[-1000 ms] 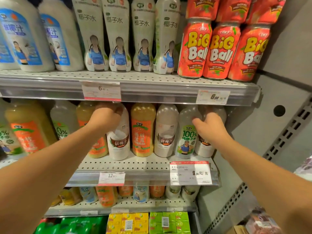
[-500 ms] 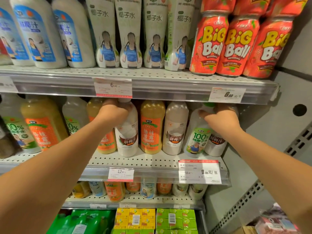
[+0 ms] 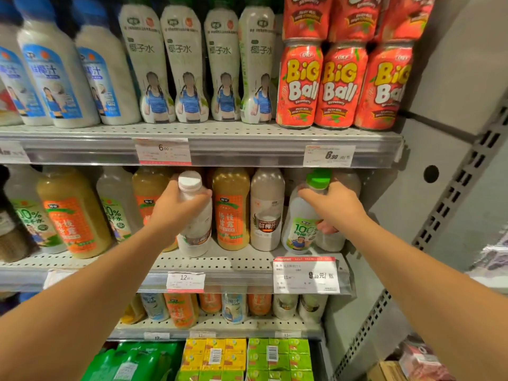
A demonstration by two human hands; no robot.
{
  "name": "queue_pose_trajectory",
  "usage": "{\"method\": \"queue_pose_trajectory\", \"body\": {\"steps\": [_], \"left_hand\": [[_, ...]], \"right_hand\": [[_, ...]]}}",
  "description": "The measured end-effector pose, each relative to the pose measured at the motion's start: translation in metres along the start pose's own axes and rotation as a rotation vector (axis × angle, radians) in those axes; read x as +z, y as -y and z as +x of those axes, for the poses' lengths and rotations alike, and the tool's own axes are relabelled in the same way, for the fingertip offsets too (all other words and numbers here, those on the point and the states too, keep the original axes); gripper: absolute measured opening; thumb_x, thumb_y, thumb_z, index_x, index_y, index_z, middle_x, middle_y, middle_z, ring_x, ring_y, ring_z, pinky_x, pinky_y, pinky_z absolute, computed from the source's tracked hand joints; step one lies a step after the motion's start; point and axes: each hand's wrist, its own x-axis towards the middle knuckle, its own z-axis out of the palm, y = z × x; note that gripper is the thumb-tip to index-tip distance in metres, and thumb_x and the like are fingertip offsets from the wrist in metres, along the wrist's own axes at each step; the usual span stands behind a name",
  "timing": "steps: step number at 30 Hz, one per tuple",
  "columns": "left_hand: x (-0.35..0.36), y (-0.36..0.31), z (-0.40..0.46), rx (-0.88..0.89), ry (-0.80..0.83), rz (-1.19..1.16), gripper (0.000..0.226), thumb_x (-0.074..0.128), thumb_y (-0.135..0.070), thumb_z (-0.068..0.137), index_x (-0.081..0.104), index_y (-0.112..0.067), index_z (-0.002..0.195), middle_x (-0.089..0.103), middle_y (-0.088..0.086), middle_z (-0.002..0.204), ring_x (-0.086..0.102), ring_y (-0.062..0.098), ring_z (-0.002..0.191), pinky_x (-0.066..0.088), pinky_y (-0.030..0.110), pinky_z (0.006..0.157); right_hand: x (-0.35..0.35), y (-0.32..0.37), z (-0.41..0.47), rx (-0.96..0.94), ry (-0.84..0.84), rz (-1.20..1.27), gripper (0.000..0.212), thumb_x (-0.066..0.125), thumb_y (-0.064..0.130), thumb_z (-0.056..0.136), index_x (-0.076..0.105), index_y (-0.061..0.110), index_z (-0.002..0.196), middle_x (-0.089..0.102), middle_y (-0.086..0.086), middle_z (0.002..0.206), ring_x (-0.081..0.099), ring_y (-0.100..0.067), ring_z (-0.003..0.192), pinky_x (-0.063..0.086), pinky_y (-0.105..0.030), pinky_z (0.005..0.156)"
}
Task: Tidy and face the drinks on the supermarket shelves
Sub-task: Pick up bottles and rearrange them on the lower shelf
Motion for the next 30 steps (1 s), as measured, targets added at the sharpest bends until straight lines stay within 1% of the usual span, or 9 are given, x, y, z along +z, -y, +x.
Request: {"method": "queue_pose_trajectory", "body": {"steps": [3,6,11,15,17,21,24,27,30], "left_hand": [[0.003,-0.001,-0.016,0.093,-0.001,0.044,0.029,0.068,-0.046,0.080,0.054,-0.038,0.104,0.065,-0.006,0.102,0.061,0.018,0.099,0.051,0.043,0.083],[0.003,0.002,-0.036,0.133,-0.053,0.014,0.023,0.070,-0.039,0.084,0.056,-0.039,0.101,0.066,-0.009,0.097,0.061,0.013,0.096,0.049,0.033,0.076],[-0.022,0.003,-0.063,0.159,-0.121,-0.067,0.021,0.072,-0.034,0.085,0.058,-0.039,0.099,0.067,-0.014,0.090,0.062,0.006,0.088,0.049,0.029,0.070],[-0.052,0.007,-0.081,0.184,-0.113,-0.090,0.017,0.073,-0.035,0.084,0.059,-0.041,0.092,0.067,-0.016,0.087,0.063,0.011,0.087,0.050,0.031,0.069],[-0.068,0.008,-0.086,0.192,-0.118,-0.109,0.018,0.074,-0.040,0.080,0.060,-0.043,0.090,0.068,-0.016,0.086,0.063,0.012,0.087,0.050,0.031,0.068],[-0.096,0.011,-0.086,0.226,-0.061,-0.149,0.025,0.073,-0.049,0.071,0.061,-0.043,0.092,0.069,-0.014,0.088,0.064,0.003,0.082,0.049,0.029,0.068],[-0.106,0.011,-0.081,0.237,0.005,-0.179,0.023,0.077,-0.044,0.075,0.061,-0.046,0.092,0.068,-0.019,0.089,0.064,0.008,0.088,0.049,0.030,0.069],[-0.101,0.003,-0.077,0.258,0.093,-0.210,0.022,0.078,-0.038,0.076,0.061,-0.042,0.090,0.068,-0.017,0.085,0.063,0.005,0.082,0.047,0.029,0.069],[-0.084,-0.009,-0.075,0.279,0.191,-0.212,0.022,0.077,-0.034,0.079,0.061,-0.042,0.090,0.068,-0.018,0.087,0.063,0.005,0.085,0.049,0.030,0.069]], "right_hand": [[-0.003,-0.011,-0.014,-0.054,0.010,0.142,0.034,0.062,0.069,0.066,0.053,0.041,0.085,0.062,0.005,0.086,0.067,-0.021,0.044,0.057,-0.036,0.043],[-0.002,-0.024,-0.025,-0.140,-0.041,0.198,0.024,0.063,0.069,0.066,0.054,0.054,0.083,0.064,0.012,0.078,0.065,-0.016,0.042,0.056,-0.035,0.041],[-0.004,-0.027,-0.035,-0.189,-0.107,0.281,0.022,0.065,0.066,0.065,0.058,0.055,0.083,0.064,0.017,0.072,0.064,-0.011,0.049,0.056,-0.034,0.042],[-0.004,-0.022,-0.049,-0.214,-0.112,0.182,0.026,0.064,0.064,0.070,0.059,0.044,0.086,0.067,0.010,0.083,0.066,-0.017,0.072,0.059,-0.043,0.059],[-0.005,-0.017,-0.060,-0.229,-0.130,0.068,0.035,0.058,0.070,0.069,0.057,0.041,0.088,0.067,0.007,0.081,0.065,-0.022,0.075,0.057,-0.045,0.065],[-0.018,0.006,-0.087,-0.258,-0.240,-0.183,0.043,0.045,0.079,0.073,0.052,0.038,0.086,0.060,0.008,0.071,0.059,-0.021,0.069,0.050,-0.036,0.059],[-0.028,0.027,-0.118,-0.252,-0.260,-0.228,0.041,0.047,0.075,0.077,0.053,0.034,0.079,0.059,0.007,0.066,0.056,-0.017,0.066,0.045,-0.033,0.055],[-0.031,0.039,-0.159,-0.182,-0.272,-0.308,0.042,0.050,0.072,0.079,0.055,0.030,0.076,0.059,0.007,0.063,0.053,-0.011,0.061,0.038,-0.028,0.050],[-0.028,0.040,-0.194,-0.158,-0.302,-0.241,0.043,0.063,0.061,0.077,0.058,0.020,0.064,0.056,0.008,0.053,0.053,-0.011,0.055,0.038,-0.029,0.049]]}}
